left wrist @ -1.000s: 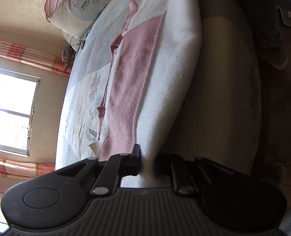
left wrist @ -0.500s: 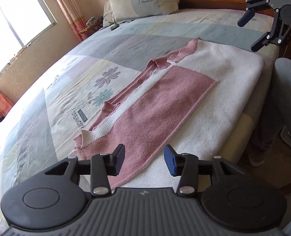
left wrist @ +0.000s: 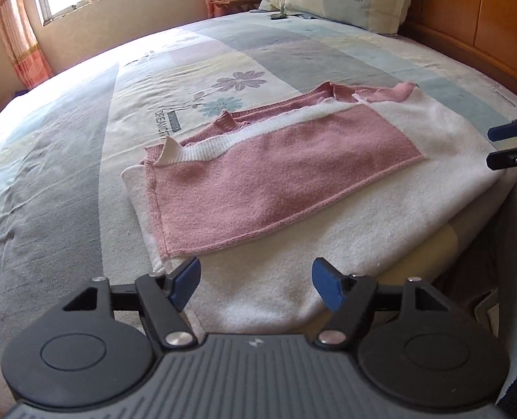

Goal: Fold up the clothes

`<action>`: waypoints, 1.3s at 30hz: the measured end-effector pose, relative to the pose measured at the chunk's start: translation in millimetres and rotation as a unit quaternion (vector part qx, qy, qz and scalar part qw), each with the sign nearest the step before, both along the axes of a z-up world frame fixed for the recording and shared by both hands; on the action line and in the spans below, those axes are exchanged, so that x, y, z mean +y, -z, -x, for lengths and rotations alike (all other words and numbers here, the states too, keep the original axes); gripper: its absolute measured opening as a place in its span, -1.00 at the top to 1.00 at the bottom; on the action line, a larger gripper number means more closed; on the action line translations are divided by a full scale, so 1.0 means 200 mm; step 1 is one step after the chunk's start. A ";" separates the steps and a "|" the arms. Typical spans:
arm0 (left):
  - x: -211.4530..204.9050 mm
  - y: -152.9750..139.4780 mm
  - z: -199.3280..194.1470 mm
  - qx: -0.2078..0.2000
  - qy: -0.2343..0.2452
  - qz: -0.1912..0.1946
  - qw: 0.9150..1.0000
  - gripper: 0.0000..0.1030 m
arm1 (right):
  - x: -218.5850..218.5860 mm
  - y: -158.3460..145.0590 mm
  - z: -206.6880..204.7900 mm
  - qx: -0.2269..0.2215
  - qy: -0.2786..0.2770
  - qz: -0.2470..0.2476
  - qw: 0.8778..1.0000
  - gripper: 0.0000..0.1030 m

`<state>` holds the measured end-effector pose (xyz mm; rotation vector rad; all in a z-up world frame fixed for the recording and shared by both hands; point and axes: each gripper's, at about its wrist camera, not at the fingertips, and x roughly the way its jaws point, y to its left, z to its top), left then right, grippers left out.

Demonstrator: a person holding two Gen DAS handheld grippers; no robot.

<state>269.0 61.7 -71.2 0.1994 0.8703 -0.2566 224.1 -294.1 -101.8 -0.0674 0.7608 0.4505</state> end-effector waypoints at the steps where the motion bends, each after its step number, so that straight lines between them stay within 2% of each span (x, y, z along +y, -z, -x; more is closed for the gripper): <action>1: 0.00 0.03 0.00 0.013 -0.013 0.005 1.000 -0.40 | -0.01 0.00 0.04 0.000 0.007 -0.017 1.000 -0.84; 4: 0.02 0.11 0.02 0.042 -0.032 0.005 0.999 -0.40 | 0.02 0.09 0.05 0.026 0.021 -0.015 0.999 -0.84; 8: 0.03 0.04 0.06 0.029 -0.038 0.004 0.999 -0.40 | 0.03 0.17 0.08 0.034 0.027 -0.004 0.999 -0.85; 9: 0.03 0.01 0.06 0.024 -0.038 0.014 0.999 -0.40 | 0.03 0.15 0.09 0.032 0.027 -0.008 0.999 -0.85; 13: 0.02 -0.05 0.01 0.027 -0.034 0.092 0.995 -0.47 | 0.03 0.09 0.09 0.014 0.036 -0.018 0.999 -0.93; 18: -0.06 -0.06 -0.14 0.020 -0.039 0.112 0.993 -0.47 | 0.03 0.07 0.05 0.021 0.043 -0.037 0.998 -0.93; 21: -0.11 -0.08 -0.23 0.007 -0.034 0.126 0.991 -0.52 | 0.05 0.01 0.01 0.004 0.038 -0.039 0.999 -1.00; 27: -0.20 -0.03 -0.41 0.006 -0.028 0.187 0.982 -0.59 | 0.12 -0.07 -0.15 -0.031 0.037 -0.057 0.997 -1.00; 32: -0.18 0.14 -0.53 0.041 -0.051 0.208 0.976 -0.59 | 0.10 0.06 -0.31 -0.010 0.085 -0.055 0.995 -1.00; 33: -0.16 0.17 -0.54 0.038 -0.051 0.215 0.974 -0.59 | 0.08 0.09 -0.33 -0.003 0.096 -0.054 0.994 -1.00; 36: -0.12 0.17 -0.53 0.028 -0.054 0.240 0.969 -0.59 | 0.01 0.18 -0.34 0.003 0.118 -0.070 0.991 -1.00; 39: -0.13 0.10 -0.54 0.016 -0.056 0.238 0.970 -0.61 | -0.01 0.17 -0.33 -0.002 0.122 -0.085 0.989 -1.00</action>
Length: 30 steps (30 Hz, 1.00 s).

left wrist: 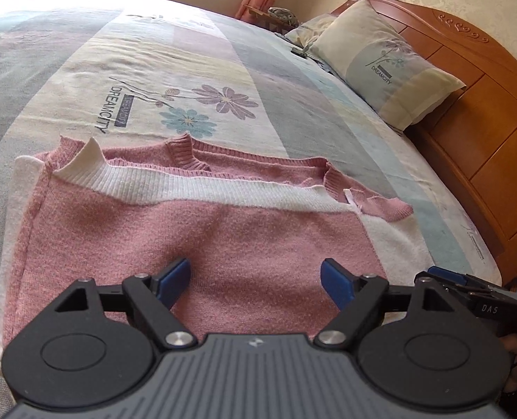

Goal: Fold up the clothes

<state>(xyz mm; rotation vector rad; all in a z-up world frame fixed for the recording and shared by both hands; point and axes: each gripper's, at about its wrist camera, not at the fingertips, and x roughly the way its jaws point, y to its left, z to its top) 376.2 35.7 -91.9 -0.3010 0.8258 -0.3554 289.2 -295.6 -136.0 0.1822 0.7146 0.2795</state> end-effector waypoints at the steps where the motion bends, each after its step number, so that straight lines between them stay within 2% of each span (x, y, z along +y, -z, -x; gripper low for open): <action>1: -0.02 -0.02 -0.01 -0.007 0.008 -0.003 1.000 -0.64 | 0.01 -0.02 0.00 -0.001 0.002 -0.001 1.000 -1.00; 4: -0.07 -0.05 -0.07 -0.018 0.035 -0.002 0.999 -0.69 | 0.07 -0.08 -0.03 -0.016 -0.009 0.007 1.000 -1.00; 7: -0.11 -0.01 -0.14 -0.012 0.047 -0.004 0.999 -0.71 | 0.14 -0.10 -0.08 -0.036 -0.019 0.026 0.999 -1.00; 9: -0.12 0.05 -0.20 -0.006 0.036 -0.015 0.999 -0.71 | 0.16 -0.07 -0.14 -0.026 -0.017 0.036 0.999 -1.00; 12: -0.10 0.09 -0.27 -0.014 0.024 -0.013 1.000 -0.72 | 0.16 0.01 -0.21 0.002 0.000 0.044 0.999 -1.00; 15: -0.11 0.09 -0.35 -0.011 0.017 -0.030 0.999 -0.72 | 0.13 0.05 -0.25 -0.005 0.010 0.044 0.999 -1.00; 17: -0.11 0.08 -0.38 -0.010 0.011 -0.027 1.000 -0.71 | 0.13 0.04 -0.30 0.000 0.011 0.049 0.999 -1.00; 20: -0.11 0.03 -0.35 -0.013 0.007 -0.023 1.000 -0.71 | 0.13 0.01 -0.34 0.003 0.018 0.047 0.999 -1.00; 24: -0.10 -0.04 -0.20 -0.021 0.015 -0.028 0.999 -0.74 | 0.14 -0.05 -0.31 -0.004 0.013 0.041 0.999 -1.00; 27: -0.06 0.03 -0.12 0.000 -0.005 -0.038 0.999 -0.80 | 0.15 -0.09 -0.22 -0.026 -0.008 0.047 0.999 -1.00; 30: 0.00 0.08 -0.06 0.017 -0.031 -0.037 0.999 -0.78 | 0.12 -0.04 -0.19 -0.010 0.011 0.068 0.998 -1.00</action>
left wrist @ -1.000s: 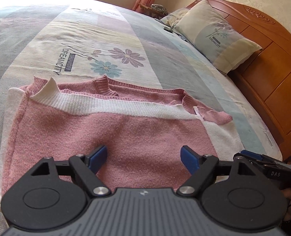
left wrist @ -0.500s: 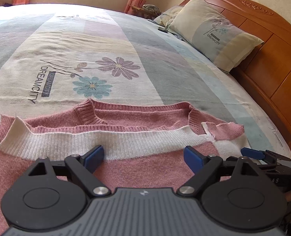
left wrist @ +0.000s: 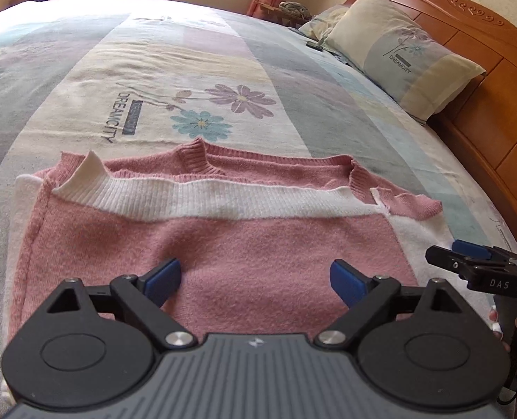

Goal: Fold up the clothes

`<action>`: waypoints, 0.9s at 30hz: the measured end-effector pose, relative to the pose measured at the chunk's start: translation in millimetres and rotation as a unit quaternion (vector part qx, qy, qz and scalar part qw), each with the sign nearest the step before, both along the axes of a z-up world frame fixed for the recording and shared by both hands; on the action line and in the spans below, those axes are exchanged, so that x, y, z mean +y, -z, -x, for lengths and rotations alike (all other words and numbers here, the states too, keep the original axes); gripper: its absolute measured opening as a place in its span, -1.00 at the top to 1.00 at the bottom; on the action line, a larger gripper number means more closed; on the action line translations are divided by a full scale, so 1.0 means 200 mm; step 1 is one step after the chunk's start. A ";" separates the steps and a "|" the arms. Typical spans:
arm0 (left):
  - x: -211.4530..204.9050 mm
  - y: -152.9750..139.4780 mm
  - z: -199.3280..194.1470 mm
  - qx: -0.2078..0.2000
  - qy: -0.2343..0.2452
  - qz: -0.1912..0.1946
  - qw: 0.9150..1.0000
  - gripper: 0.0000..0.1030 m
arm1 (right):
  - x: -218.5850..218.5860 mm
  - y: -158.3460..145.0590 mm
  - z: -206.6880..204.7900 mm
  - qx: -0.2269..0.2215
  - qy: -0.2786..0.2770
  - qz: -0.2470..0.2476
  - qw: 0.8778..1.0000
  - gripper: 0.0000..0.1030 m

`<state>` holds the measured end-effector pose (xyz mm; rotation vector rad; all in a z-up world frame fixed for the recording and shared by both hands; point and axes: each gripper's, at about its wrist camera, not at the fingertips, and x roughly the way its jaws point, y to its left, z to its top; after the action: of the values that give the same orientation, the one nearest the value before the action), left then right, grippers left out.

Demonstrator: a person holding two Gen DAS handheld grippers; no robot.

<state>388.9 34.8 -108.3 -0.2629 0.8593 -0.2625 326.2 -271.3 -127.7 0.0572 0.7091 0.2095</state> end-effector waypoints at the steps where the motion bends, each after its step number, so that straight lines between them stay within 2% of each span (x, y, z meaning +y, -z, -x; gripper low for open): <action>1: 0.01 -0.02 0.02 -0.002 -0.003 0.006 1.000 -0.79 | -0.03 0.03 0.01 0.018 0.013 -0.002 1.000 -1.00; 3: 0.03 -0.07 0.05 -0.004 -0.009 0.010 1.000 -0.79 | -0.06 0.02 0.06 0.017 0.009 -0.025 1.000 -1.00; 7: 0.04 -0.16 0.13 -0.019 -0.015 0.007 1.000 -0.79 | -0.04 -0.07 0.18 0.002 -0.002 -0.030 1.000 -1.00; 13: 0.08 -0.07 0.30 0.028 -0.044 0.025 0.998 -0.79 | 0.02 -0.09 0.35 0.016 -0.023 -0.042 0.999 -1.00; 18: 0.15 -0.08 0.47 0.027 -0.059 0.031 0.997 -0.80 | 0.05 -0.12 0.50 0.012 -0.044 -0.036 0.998 -1.00; 22: 0.28 -0.07 0.55 0.048 -0.104 0.035 0.993 -0.79 | 0.05 -0.10 0.56 0.024 -0.044 -0.033 0.998 -1.00; 27: 0.37 -0.16 0.59 0.016 -0.121 0.072 0.990 -0.80 | 0.02 -0.07 0.60 0.043 -0.029 -0.036 0.998 -1.00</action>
<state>270.5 109.1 -76.4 -0.5037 0.8324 -0.0946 206.4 -266.7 -113.0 0.1155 0.7900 0.2900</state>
